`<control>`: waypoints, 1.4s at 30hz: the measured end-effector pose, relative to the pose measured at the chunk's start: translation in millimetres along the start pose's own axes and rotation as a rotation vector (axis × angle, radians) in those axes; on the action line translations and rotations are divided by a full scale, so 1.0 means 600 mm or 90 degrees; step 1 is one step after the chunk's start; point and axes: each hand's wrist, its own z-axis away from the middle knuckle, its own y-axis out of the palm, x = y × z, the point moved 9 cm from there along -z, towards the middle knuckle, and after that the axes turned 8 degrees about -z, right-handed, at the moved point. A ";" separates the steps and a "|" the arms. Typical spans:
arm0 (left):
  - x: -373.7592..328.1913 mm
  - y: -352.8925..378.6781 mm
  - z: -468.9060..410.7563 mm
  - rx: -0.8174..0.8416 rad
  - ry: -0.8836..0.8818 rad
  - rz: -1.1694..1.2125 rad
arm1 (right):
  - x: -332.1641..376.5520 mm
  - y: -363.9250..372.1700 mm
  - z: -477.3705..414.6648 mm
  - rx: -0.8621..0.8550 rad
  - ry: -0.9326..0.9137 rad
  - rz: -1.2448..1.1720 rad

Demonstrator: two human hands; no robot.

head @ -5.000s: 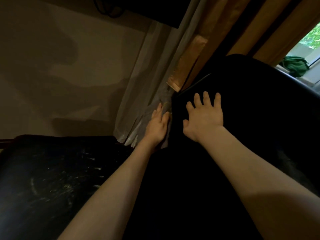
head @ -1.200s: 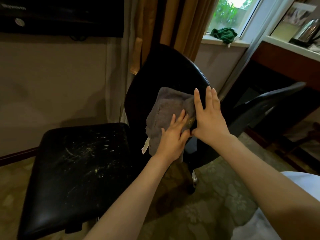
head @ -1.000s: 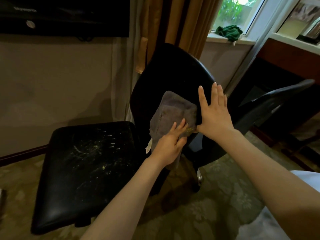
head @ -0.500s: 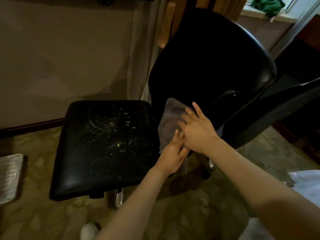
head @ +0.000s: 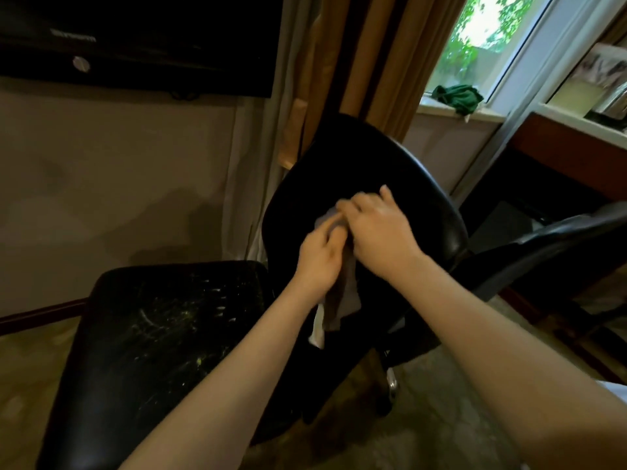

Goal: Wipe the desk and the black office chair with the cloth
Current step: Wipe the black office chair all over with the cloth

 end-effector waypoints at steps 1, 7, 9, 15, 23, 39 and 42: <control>-0.028 -0.001 -0.033 0.009 0.028 -0.043 | -0.022 -0.023 -0.019 -0.028 0.021 0.011; 0.021 0.062 -0.149 0.243 -0.033 -0.354 | -0.109 0.014 -0.066 0.159 0.128 0.080; 0.070 0.085 -0.133 0.310 -0.086 -0.354 | -0.107 0.041 -0.052 0.183 0.118 0.106; 0.081 0.081 -0.113 0.246 -0.093 -0.297 | -0.092 0.038 -0.056 0.182 0.104 0.125; 0.170 0.054 -0.009 0.245 -0.108 -0.255 | 0.011 0.117 0.001 0.219 0.057 0.143; 0.246 0.060 0.154 0.245 -0.166 -0.166 | 0.120 0.205 0.105 0.267 0.012 0.232; 0.263 0.054 0.161 0.245 -0.162 -0.185 | 0.135 0.220 0.105 0.274 0.000 0.250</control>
